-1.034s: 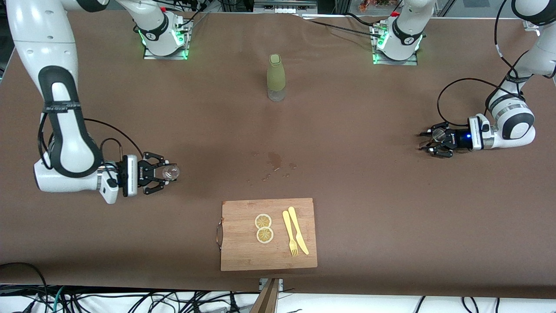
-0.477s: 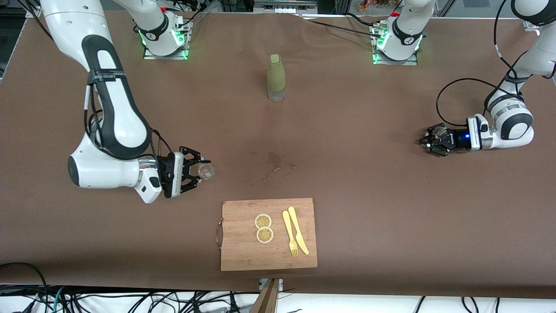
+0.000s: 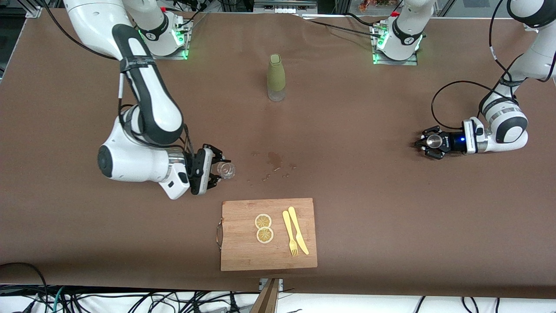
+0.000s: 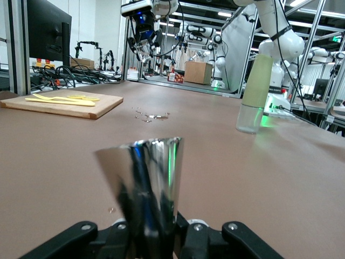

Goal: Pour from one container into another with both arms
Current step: 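Carry the beaker and jigger toward each other at table center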

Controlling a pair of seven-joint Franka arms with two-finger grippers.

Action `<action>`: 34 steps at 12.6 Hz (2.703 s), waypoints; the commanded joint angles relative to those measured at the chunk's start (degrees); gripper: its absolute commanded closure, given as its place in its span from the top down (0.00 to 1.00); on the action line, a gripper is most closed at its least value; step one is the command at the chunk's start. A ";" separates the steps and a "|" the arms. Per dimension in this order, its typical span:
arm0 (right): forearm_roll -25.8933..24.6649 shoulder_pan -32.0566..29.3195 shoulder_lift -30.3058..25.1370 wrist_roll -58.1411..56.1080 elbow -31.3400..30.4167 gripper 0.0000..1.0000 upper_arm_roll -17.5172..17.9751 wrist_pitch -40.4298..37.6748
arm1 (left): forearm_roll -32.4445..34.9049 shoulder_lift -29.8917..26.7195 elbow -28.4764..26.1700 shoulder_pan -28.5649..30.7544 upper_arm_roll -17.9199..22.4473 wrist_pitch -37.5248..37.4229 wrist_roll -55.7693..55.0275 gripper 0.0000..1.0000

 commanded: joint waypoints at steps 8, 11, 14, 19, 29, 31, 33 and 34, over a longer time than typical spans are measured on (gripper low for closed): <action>-9.82 4.57 -0.14 12.62 3.17 0.27 -0.14 0.38 | -4.38 -2.75 -1.62 -0.84 -4.43 -4.16 -8.87 0.00; -10.53 5.28 0.21 15.35 4.67 0.27 -0.14 0.91 | -6.84 -2.75 -2.51 -3.12 -5.49 -3.72 -8.61 0.00; -11.93 5.81 0.38 18.16 5.46 0.27 -0.14 1.09 | -10.97 -2.58 -2.86 -8.12 -5.49 -2.49 -8.09 0.00; -15.45 7.30 0.56 23.26 5.99 0.27 -0.05 4.51 | -18.87 -2.93 -4.00 -17.35 -5.49 1.55 -7.82 0.00; -22.39 11.34 1.44 31.26 7.13 0.27 -0.23 4.69 | -43.65 -3.54 -4.53 -37.39 -5.49 10.96 -1.23 0.00; -23.61 12.92 1.70 33.63 7.13 0.27 -0.58 4.69 | -48.31 -3.54 -4.18 -40.12 -5.49 12.97 0.08 0.00; -26.60 14.41 1.79 37.23 7.04 0.27 -0.58 4.69 | -53.40 -3.46 -3.57 -43.28 -5.49 13.94 0.79 0.00; -27.39 15.03 1.88 38.20 7.04 0.27 -0.58 4.60 | -55.69 -3.37 -3.39 -44.60 -5.40 14.99 0.79 0.00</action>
